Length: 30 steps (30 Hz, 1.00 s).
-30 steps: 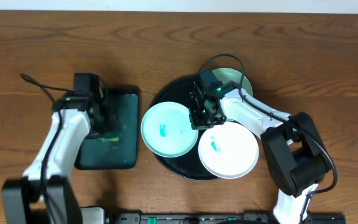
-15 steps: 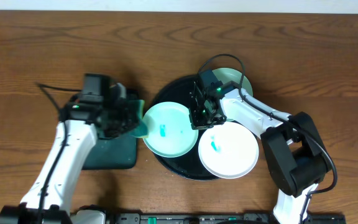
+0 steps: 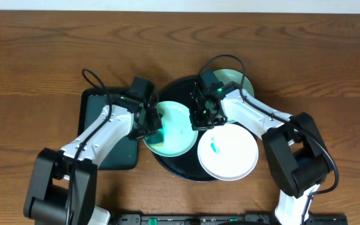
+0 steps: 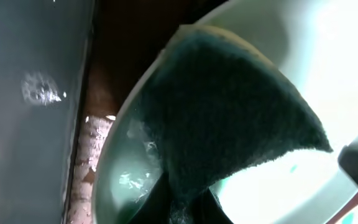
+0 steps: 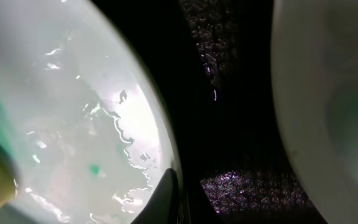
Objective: Clean dirty plates on tray and stack at the side
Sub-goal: 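Move the sponge onto the held plate with the left gripper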
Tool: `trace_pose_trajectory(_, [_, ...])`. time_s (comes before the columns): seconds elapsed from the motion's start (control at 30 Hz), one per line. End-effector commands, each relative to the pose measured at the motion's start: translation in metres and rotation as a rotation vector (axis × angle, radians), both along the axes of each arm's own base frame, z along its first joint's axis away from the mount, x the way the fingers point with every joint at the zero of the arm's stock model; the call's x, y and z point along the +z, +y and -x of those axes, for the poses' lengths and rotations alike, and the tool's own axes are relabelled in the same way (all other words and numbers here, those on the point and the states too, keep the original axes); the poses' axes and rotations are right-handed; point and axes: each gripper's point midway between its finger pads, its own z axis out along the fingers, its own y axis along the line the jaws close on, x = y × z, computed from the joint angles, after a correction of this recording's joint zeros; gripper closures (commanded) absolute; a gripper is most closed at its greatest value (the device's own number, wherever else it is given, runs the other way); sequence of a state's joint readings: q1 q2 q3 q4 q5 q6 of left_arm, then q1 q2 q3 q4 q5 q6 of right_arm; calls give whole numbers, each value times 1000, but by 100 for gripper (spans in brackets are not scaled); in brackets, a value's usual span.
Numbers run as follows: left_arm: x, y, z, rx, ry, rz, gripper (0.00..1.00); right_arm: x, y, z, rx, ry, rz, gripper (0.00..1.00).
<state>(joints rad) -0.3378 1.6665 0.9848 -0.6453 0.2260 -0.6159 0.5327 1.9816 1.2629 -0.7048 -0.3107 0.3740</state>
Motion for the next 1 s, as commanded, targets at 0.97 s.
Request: trace_pose_trajectory(0.97, [1, -127, 21, -215, 66, 479, 93, -9, -5, 8, 18, 24, 32, 99])
